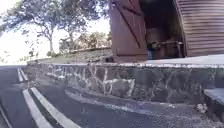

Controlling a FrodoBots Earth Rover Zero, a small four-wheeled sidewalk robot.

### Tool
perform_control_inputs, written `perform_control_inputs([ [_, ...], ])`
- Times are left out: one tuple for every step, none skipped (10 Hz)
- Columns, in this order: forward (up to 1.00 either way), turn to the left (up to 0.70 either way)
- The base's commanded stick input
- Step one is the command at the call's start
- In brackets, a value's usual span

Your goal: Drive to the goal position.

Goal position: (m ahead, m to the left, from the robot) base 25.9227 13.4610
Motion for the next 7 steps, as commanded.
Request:
perform_control_inputs([
  [0.0,0.45],
  [0.0,0.45],
  [0.0,0.45],
  [0.0,0.45],
  [0.0,0.45],
  [0.0,0.45],
  [0.0,0.45],
])
